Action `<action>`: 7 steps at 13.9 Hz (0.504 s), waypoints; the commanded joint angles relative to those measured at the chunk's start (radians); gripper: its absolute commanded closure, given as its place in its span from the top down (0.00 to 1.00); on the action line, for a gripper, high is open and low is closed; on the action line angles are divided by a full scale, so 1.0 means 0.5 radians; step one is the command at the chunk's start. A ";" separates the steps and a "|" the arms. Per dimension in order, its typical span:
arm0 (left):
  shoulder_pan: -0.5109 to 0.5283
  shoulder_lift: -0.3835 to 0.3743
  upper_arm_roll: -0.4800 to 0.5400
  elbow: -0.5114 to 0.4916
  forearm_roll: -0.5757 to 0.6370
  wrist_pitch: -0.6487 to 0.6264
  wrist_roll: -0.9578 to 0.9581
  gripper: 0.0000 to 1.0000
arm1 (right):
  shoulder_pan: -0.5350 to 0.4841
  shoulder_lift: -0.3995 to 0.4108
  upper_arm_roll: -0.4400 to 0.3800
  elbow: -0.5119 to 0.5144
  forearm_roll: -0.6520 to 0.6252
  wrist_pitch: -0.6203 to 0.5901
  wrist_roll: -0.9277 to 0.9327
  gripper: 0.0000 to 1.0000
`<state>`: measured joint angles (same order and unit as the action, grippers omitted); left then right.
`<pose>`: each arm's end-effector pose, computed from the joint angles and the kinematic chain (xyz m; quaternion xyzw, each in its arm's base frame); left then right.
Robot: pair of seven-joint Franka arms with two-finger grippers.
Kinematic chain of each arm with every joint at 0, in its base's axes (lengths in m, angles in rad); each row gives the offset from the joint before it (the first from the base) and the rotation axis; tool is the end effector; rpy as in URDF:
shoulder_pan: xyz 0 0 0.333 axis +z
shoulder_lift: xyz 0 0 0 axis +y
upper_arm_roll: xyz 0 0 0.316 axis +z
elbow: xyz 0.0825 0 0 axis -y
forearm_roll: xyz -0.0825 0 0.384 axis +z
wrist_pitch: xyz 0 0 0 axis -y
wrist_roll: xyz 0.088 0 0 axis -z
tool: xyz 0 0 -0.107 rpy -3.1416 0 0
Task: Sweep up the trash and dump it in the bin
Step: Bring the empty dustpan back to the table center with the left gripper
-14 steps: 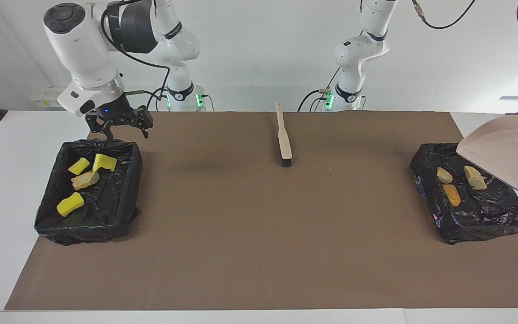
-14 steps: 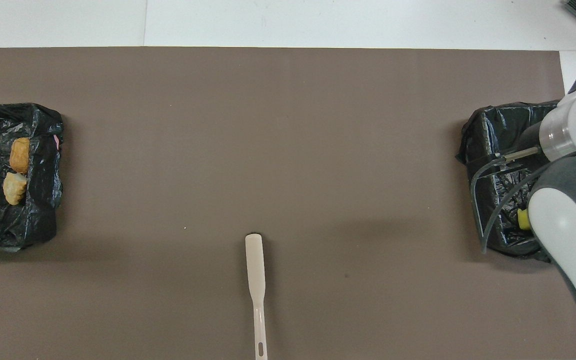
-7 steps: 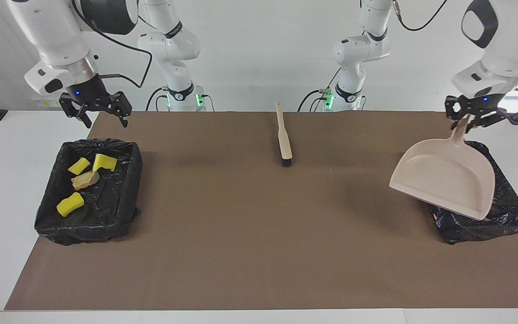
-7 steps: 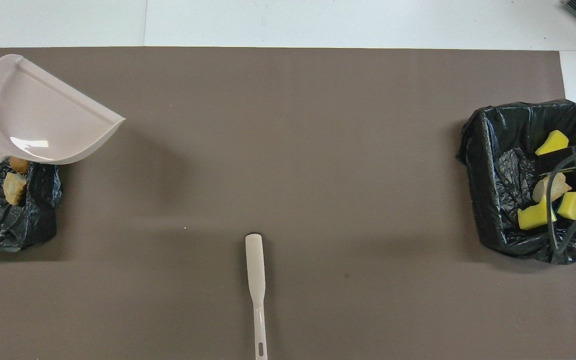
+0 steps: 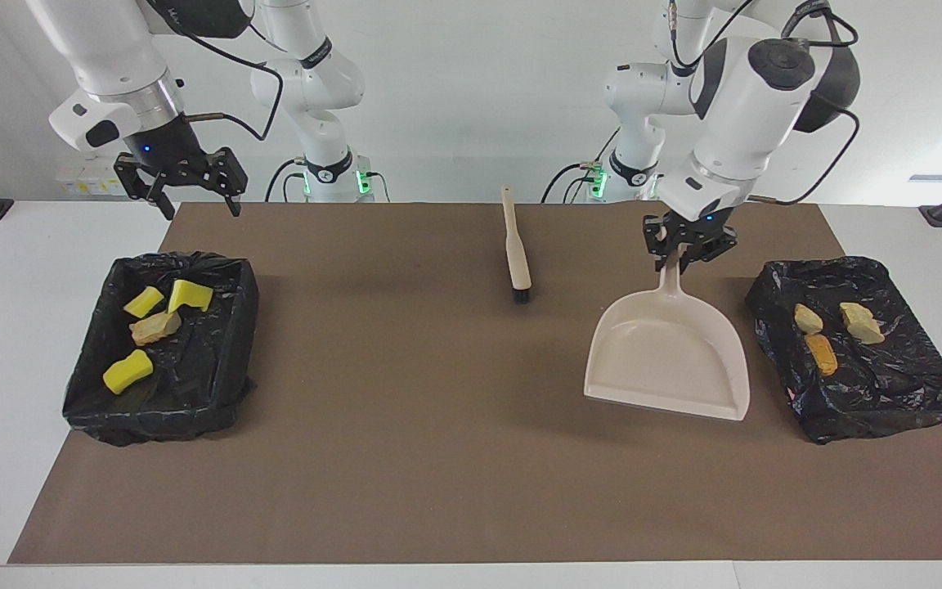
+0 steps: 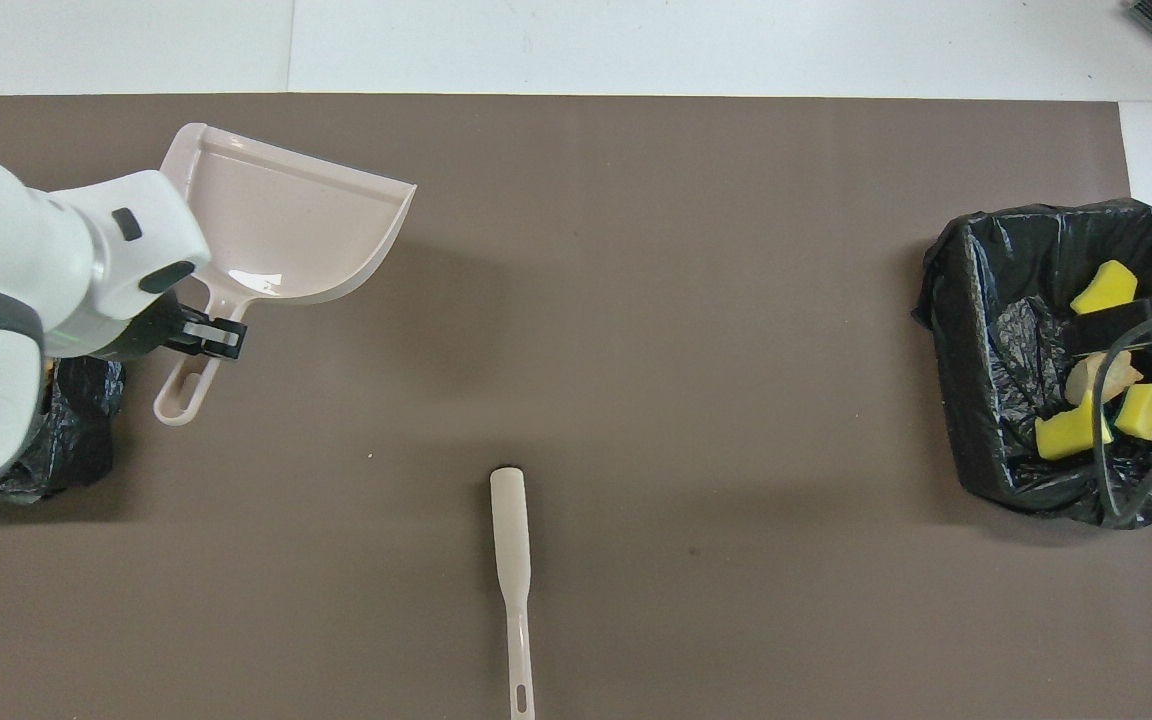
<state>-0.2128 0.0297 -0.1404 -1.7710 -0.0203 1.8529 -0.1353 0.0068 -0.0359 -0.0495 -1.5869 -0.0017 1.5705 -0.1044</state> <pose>0.5420 -0.2006 0.5372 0.9939 -0.1061 0.0226 0.0179 0.5430 -0.0239 0.6366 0.9995 0.0308 0.0097 0.0007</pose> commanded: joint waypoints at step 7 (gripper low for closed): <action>-0.525 0.425 0.045 -0.060 -0.021 0.583 -0.555 0.00 | -0.004 -0.014 0.001 -0.020 0.043 -0.005 0.046 1.00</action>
<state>-0.4386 0.2245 -0.1395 -1.7939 -0.0220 2.1131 -0.3996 0.0068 -0.0359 -0.0495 -1.5870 -0.0016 1.5705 -0.1044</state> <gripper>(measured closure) 0.687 0.000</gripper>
